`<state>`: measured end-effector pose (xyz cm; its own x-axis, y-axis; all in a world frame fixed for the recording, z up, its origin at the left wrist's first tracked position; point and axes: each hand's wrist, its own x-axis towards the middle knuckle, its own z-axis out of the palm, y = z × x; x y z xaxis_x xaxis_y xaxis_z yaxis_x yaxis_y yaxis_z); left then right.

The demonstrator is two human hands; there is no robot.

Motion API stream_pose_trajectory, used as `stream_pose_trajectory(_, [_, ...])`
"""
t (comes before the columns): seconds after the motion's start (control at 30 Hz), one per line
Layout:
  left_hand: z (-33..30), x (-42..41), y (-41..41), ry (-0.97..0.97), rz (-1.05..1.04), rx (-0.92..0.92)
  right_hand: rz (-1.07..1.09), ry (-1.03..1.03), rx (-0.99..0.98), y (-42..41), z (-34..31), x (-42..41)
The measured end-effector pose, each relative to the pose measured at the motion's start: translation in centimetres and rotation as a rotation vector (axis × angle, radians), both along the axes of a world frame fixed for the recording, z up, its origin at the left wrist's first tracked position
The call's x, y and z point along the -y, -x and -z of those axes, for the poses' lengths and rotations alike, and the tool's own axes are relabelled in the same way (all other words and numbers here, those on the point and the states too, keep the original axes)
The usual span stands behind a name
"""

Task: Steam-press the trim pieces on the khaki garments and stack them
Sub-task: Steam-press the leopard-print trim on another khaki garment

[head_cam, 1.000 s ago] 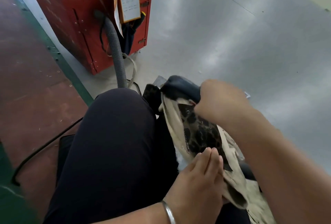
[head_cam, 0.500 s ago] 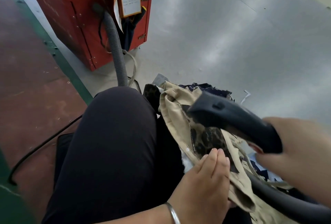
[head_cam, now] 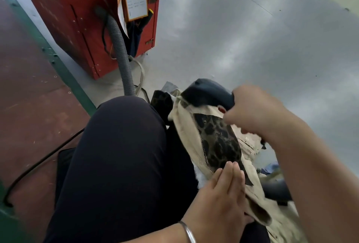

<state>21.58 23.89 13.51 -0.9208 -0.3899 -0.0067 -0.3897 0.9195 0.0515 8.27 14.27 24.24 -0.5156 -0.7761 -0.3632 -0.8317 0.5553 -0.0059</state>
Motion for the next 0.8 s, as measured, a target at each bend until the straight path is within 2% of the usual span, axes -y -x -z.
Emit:
stream_pose_trajectory(0.17, [0.0,0.0,-0.1,0.005,-0.007,-0.027,0.21,0.193,0.159,4.0,-1.0,0.6])
stream_pose_trajectory(0.27, [0.4,0.1,0.0,0.025,0.018,-0.037,0.247,0.2,0.223,5.0,-2.9,-3.0])
stream_pose_trajectory(0.4, [0.7,0.1,0.2,0.049,0.042,-0.031,0.148,0.115,0.137,3.7,-3.2,-9.5])
stream_pose_trajectory(0.53, [0.8,-0.1,0.6,0.01,0.055,-0.067,0.092,0.016,0.079,2.1,-1.6,-11.9])
stream_pose_trajectory(0.67, [0.8,-0.1,0.6,0.013,0.054,-0.108,0.025,-0.078,-0.02,1.4,-1.0,-9.6])
stream_pose_trajectory(0.8, [0.8,0.0,0.4,0.019,0.057,-0.075,-0.034,0.01,-0.087,1.0,0.0,-4.3])
